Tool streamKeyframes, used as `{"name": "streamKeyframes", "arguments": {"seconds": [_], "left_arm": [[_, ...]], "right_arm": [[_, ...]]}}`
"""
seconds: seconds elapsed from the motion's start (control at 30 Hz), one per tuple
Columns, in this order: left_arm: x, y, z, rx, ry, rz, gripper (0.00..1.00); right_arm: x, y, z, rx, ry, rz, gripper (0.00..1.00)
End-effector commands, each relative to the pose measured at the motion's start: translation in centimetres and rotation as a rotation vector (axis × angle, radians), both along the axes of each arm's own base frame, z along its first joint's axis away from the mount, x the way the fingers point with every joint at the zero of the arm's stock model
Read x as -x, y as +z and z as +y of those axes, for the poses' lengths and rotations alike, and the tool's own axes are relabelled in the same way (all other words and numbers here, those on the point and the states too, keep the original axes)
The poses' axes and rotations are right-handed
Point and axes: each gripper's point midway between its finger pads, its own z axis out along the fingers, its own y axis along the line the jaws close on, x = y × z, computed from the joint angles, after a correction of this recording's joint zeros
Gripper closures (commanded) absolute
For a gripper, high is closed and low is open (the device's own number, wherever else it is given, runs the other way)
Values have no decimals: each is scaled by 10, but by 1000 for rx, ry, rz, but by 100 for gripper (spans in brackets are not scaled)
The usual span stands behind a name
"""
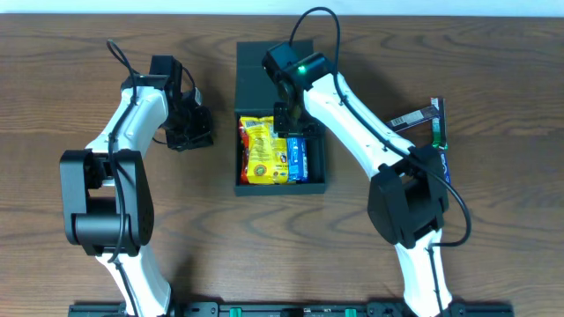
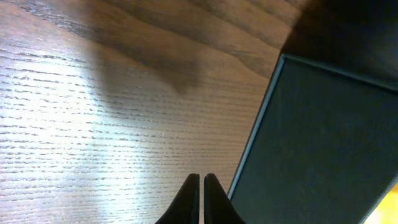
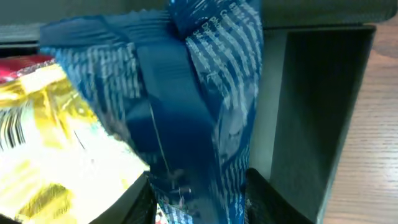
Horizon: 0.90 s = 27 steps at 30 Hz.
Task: Pack container
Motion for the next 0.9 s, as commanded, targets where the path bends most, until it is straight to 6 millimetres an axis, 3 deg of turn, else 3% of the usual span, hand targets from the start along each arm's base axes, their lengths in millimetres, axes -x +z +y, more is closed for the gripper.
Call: {"name": "streamKeyframes", "arguments": {"seconds": [0.0,0.23,0.27,0.37,0.5,0.63,0.77,0.87], "left_arm": [[-8,13,3,-11,-19,-50,94],[-8,13,3,-11,-19,-50,94],[-8,13,3,-11,-19,-51,94],[-9,14,3,-11,-19,-53,94],[-9,14,3,-11,-19,-53,94],[-9,14,3,-11,-18,-53,94],[-9,14,3,-11,-18,-53,94],[-9,14,3,-11,-18,-53,94]], "right_arm": [[-3,-5,-6,28,-37,-22,83],[6,-18,-13,52,-13,11,82],[5,-18,-12,51,0,8,78],[1,-18,-9,41,29,-11,43],[-2,-18,-7,35,70,-26,29],[-3,-10,-7,29,89,-29,26],[-9,13,-3,3,123,-79,25],[-16,37,-5,3,125,-145,38]]}}
